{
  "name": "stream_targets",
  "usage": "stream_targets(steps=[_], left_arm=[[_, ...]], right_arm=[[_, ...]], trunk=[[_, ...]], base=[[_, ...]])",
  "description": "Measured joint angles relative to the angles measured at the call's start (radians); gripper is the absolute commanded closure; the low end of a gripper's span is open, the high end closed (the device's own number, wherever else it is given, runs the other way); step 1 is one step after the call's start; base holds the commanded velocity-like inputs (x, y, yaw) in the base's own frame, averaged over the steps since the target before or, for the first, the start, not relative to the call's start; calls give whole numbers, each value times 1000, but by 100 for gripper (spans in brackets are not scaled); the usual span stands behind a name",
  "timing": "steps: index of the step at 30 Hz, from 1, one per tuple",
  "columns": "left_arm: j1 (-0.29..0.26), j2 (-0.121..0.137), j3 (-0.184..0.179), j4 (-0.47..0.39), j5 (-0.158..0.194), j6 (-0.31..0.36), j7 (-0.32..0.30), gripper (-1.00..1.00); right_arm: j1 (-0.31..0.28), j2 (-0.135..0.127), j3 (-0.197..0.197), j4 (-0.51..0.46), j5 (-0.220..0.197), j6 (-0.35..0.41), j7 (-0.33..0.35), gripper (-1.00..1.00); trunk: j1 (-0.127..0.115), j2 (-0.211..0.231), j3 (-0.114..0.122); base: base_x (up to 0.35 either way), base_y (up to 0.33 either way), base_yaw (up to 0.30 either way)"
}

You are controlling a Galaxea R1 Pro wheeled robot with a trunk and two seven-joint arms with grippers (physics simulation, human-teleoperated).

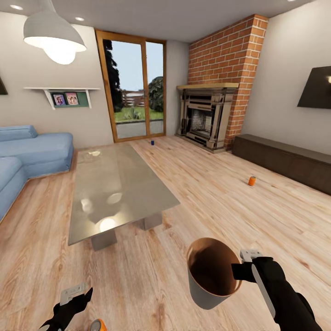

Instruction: Put the three can of soda from the living room inside the tash can in the kitchen.

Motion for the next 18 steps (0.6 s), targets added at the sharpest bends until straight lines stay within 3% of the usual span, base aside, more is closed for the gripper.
stream_targets(steps=[18], left_arm=[[0, 4, 0, 0, 0, 0, 0, -100]], right_arm=[[0, 0, 0, 0, 0, 0, 0, 100]], trunk=[[0, 0, -29]], base=[[0, 0, 0]])
